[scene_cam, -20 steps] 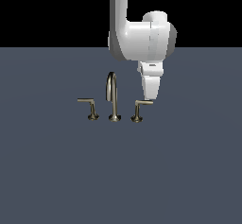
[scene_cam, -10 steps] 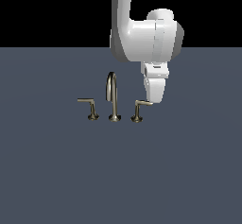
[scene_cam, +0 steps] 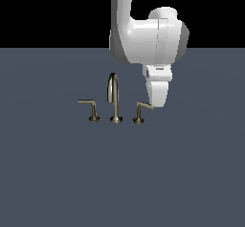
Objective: Turn on the faucet by rotating a designated handle.
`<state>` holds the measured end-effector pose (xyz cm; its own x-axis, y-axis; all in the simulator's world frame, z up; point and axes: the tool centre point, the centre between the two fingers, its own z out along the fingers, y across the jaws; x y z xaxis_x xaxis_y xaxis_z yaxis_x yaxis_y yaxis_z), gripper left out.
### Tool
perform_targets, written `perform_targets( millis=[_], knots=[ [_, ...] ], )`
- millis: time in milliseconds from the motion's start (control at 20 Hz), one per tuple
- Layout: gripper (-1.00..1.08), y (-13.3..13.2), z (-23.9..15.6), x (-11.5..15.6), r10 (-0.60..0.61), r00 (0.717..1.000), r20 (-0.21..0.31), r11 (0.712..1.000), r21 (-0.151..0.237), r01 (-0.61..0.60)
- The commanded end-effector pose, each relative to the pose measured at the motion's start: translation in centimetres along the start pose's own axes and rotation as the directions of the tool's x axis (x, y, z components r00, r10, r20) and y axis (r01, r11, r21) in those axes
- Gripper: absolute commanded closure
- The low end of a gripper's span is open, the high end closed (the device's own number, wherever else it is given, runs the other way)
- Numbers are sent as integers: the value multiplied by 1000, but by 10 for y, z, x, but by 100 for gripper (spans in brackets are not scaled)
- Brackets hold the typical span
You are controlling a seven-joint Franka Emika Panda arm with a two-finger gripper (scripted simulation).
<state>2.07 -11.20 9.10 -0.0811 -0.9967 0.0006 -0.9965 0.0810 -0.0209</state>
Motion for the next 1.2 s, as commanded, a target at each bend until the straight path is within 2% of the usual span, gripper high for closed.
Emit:
perform_targets(
  millis=[0,250,350,900,950,1000,1150],
  knots=[
    [108,15,0,-2,0,1000,1,1000,-17,0],
    [108,32,-1,-4,3,1000,1,1000,-20,-3],
    [108,26,0,2,10,1000,-2,1000,-12,-10],
    [108,54,-1,-43,3,1000,1,1000,-21,-3],
    [108,54,-1,-43,3,1000,1,1000,-21,-3],
    [108,52,-1,-19,37,999,-8,999,-18,-38],
    [108,48,-1,-40,26,1000,-5,999,-19,-26]
  ],
)
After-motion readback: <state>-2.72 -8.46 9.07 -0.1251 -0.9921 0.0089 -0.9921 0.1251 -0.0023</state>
